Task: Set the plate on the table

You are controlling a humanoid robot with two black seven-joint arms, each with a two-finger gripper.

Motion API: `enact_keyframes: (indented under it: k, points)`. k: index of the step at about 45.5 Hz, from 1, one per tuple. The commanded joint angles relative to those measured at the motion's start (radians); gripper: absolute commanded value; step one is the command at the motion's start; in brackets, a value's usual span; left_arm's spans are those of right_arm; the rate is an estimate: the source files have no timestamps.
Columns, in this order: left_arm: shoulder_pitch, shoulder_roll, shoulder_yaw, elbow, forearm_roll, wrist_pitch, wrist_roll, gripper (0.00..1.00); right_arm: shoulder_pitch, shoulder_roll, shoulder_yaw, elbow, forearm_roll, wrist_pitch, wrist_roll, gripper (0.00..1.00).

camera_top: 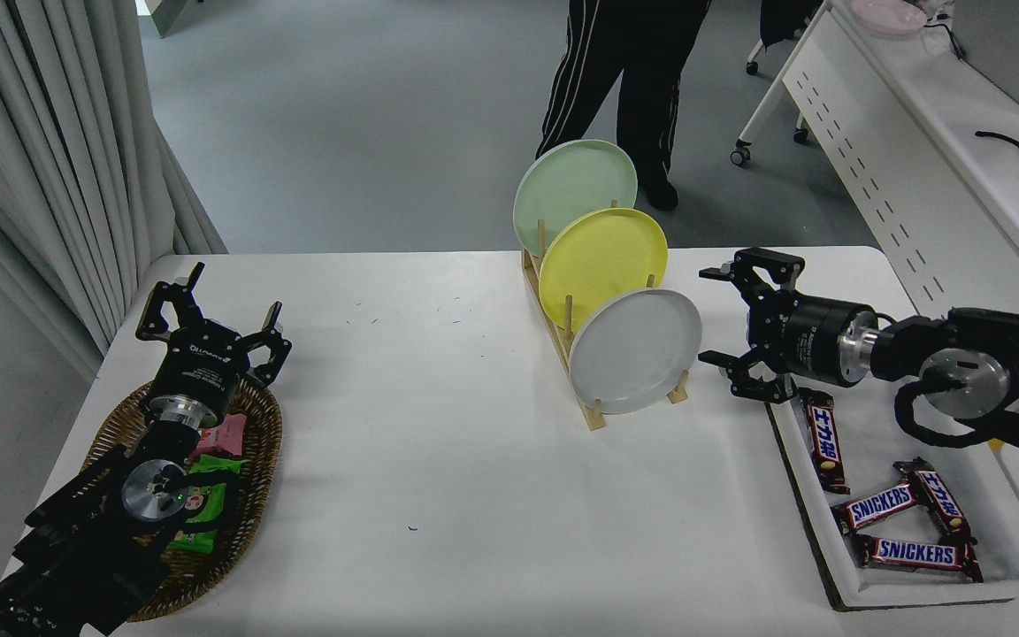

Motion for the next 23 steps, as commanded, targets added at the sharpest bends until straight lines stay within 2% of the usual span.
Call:
enact_keyframes:
  k: [1, 6, 23]
  points:
    - [-0.001, 0.000, -0.001, 0.000, 0.000, 0.000, 0.000, 1.00, 0.009, 0.144, 0.067, -0.205, 0.017, -0.072, -0.165, 1.00]
    - [-0.001, 0.000, 0.001, 0.000, 0.000, 0.000, 0.000, 1.00, 0.012, 0.217, 0.072, -0.275, 0.022, -0.081, -0.185, 1.00]
    - [-0.001, 0.000, 0.001, 0.000, 0.000, 0.000, 0.000, 1.00, -0.017, 0.262, 0.191, -0.279, 0.028, -0.167, -0.186, 0.99]
